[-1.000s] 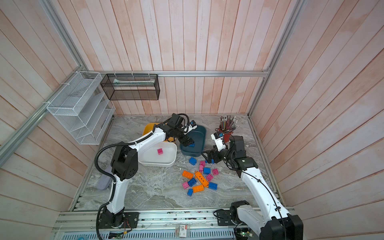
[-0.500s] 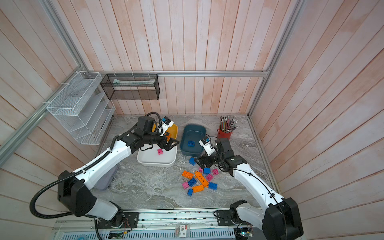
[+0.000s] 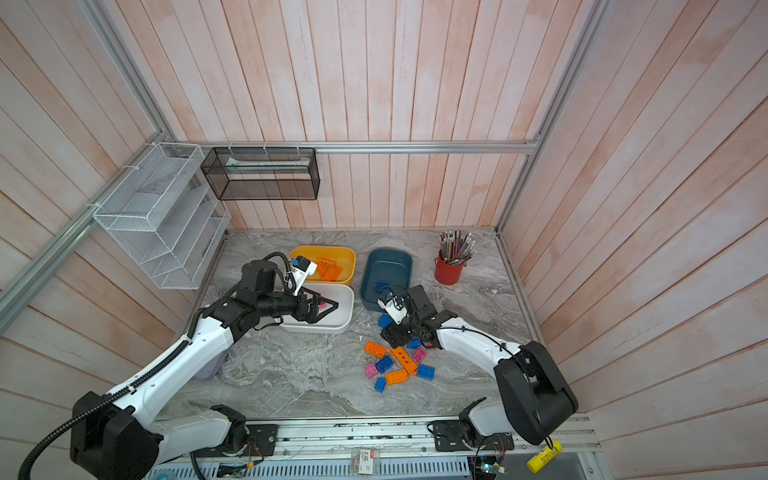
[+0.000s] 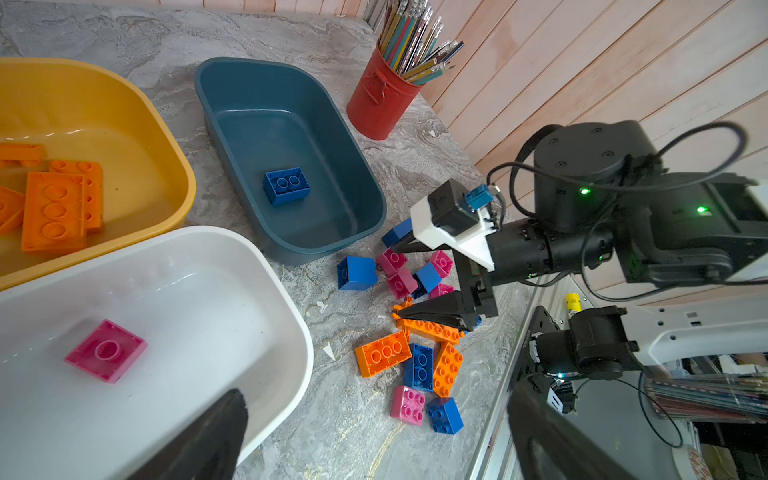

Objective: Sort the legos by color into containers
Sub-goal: 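Swing the left gripper over the white tub while the right gripper lowers, then close the right gripper on a tall blue brick and lift it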

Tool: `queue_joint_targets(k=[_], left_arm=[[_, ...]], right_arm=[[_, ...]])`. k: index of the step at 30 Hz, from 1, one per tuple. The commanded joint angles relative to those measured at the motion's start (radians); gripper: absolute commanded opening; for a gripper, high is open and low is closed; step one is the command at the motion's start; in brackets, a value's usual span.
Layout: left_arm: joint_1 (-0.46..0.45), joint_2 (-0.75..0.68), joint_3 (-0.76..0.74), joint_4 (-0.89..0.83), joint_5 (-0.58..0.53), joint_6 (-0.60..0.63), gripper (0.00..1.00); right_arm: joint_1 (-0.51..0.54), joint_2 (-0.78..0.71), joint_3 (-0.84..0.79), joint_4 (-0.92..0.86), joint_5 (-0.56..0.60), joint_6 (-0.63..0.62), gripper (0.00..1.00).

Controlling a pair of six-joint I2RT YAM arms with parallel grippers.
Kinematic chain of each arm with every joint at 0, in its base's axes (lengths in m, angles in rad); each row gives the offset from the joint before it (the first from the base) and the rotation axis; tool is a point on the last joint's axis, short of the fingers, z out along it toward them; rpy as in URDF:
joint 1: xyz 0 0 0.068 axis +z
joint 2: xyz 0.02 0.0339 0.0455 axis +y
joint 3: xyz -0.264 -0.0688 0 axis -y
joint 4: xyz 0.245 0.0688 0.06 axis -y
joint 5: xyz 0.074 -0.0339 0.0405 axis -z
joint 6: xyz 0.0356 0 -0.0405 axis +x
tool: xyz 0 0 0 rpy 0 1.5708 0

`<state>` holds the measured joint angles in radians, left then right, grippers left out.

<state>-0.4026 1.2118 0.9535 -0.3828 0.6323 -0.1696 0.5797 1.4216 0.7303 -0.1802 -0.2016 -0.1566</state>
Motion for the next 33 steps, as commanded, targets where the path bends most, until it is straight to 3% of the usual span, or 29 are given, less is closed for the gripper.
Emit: queue_joint_targets(k=[1,6,11,21,26,33], left_arm=[[0.010,-0.027,-0.020,0.033,0.026,-0.018,0.99],[0.016,-0.047,-0.038,0.032,0.012,-0.019,1.00],[0.021,-0.058,-0.051,0.026,0.006,-0.016,1.00],[0.020,-0.061,-0.070,0.018,-0.002,-0.005,1.00],[0.021,-0.067,-0.077,0.017,-0.008,-0.004,1.00],[0.022,-0.067,-0.073,0.011,-0.005,-0.001,1.00]], right_arm=[[0.020,0.055,0.027,0.047,0.073,-0.025,0.77],[0.036,0.119,0.041,0.075,0.098,-0.010,0.70],[0.051,0.169,0.050,0.101,0.149,-0.007,0.57],[0.061,0.248,0.102,0.152,0.175,-0.015,0.54],[0.069,0.277,0.129,0.122,0.168,-0.022,0.32],[0.077,0.203,0.146,0.071,0.122,0.001,0.26]])
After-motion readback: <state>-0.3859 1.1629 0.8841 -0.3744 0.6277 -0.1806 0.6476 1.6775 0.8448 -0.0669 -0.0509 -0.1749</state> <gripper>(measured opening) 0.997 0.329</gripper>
